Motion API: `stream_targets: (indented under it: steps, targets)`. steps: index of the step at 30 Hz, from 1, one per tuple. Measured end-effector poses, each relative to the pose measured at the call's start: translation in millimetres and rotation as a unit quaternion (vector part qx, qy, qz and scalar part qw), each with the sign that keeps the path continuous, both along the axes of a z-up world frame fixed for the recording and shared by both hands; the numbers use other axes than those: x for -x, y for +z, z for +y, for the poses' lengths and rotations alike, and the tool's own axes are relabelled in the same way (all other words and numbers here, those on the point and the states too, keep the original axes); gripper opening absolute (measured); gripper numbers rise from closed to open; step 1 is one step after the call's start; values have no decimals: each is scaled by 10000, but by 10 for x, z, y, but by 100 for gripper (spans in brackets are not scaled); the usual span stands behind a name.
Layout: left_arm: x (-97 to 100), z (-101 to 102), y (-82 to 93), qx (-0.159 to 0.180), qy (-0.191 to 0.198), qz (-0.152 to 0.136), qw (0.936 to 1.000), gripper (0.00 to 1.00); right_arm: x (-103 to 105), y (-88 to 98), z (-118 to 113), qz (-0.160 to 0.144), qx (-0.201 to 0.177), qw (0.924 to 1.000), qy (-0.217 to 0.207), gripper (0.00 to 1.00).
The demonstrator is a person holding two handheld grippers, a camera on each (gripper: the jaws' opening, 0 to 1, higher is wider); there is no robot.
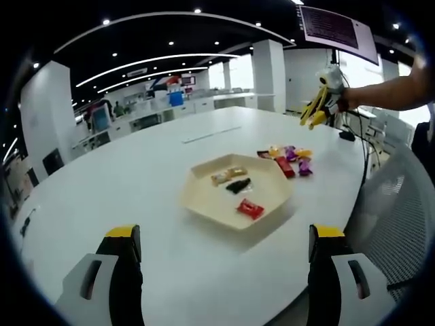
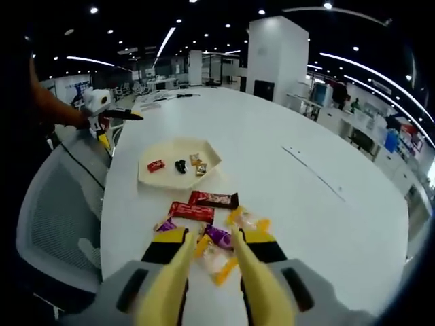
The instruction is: Place the target food into the container with the food tongs after gripping and lifting it, then release it inside without dropping or visibly crushing the food.
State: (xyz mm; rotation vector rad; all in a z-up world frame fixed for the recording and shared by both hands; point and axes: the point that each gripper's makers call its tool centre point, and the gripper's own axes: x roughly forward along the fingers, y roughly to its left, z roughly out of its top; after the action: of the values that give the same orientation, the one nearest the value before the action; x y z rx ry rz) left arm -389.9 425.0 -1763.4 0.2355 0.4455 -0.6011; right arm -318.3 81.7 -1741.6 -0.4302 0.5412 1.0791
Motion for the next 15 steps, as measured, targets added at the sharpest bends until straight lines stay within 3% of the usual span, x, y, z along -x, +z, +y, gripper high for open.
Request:
stream_targets:
  steps: [8,15]
  targets:
    - [4,14,-20,-76,35,35,10000,99,-12,-122,-33,73,38,9998,186,29]
    - [15,14,-82,-211,8,136,9997,99,25,-376,-55,202,208,9982,527,29]
